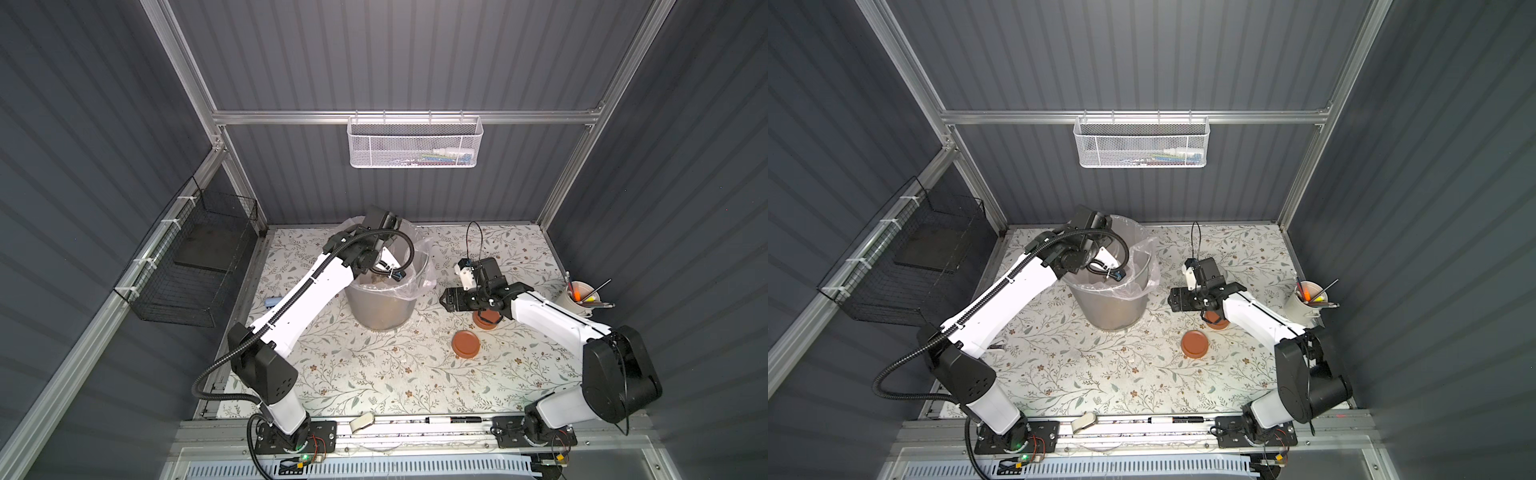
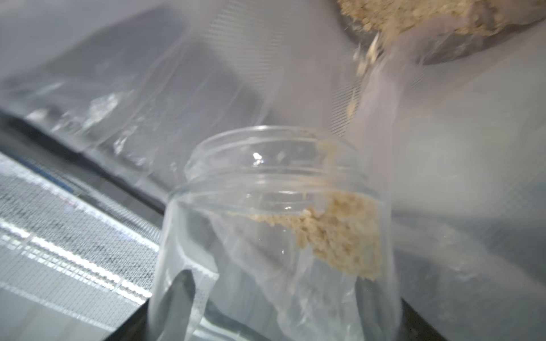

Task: Empty expired oatmeal from jars
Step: Place the lid at the center of the board.

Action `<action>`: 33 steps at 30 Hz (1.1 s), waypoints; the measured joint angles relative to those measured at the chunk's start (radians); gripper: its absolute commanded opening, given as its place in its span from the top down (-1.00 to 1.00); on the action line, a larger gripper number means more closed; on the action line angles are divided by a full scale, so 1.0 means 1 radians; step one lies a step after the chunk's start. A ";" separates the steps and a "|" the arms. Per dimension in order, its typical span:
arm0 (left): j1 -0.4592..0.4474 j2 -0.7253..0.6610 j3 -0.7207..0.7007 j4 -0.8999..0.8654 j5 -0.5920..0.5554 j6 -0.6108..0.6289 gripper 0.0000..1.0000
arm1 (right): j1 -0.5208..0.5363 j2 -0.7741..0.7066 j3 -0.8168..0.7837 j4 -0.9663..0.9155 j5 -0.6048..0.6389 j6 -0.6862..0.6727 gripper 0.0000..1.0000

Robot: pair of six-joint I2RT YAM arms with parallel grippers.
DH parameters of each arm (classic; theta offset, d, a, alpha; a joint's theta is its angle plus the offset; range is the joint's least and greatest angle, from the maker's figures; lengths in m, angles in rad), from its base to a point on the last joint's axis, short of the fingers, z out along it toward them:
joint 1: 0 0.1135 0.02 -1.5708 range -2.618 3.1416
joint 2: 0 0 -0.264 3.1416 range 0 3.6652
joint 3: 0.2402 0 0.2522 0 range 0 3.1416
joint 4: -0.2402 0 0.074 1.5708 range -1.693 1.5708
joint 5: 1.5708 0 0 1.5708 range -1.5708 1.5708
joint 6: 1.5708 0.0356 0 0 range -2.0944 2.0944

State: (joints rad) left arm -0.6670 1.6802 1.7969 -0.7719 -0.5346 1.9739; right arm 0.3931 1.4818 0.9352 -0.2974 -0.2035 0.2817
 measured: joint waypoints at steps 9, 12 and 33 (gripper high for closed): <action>0.000 -0.003 -0.100 0.013 0.019 0.003 1.00 | -0.003 0.004 0.000 0.014 -0.017 0.006 -0.70; 0.000 0.000 -0.076 0.007 0.021 0.008 1.00 | -0.005 0.004 0.000 0.015 -0.018 0.006 -0.70; -0.006 -0.052 -0.174 0.078 0.051 0.016 1.00 | -0.022 0.014 0.000 0.024 -0.056 0.014 -0.70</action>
State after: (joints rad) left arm -0.6727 1.6279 1.6234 -0.6937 -0.4831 1.9903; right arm 0.3710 1.4956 0.9356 -0.2737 -0.2596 0.2955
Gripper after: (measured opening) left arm 0.867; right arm 0.850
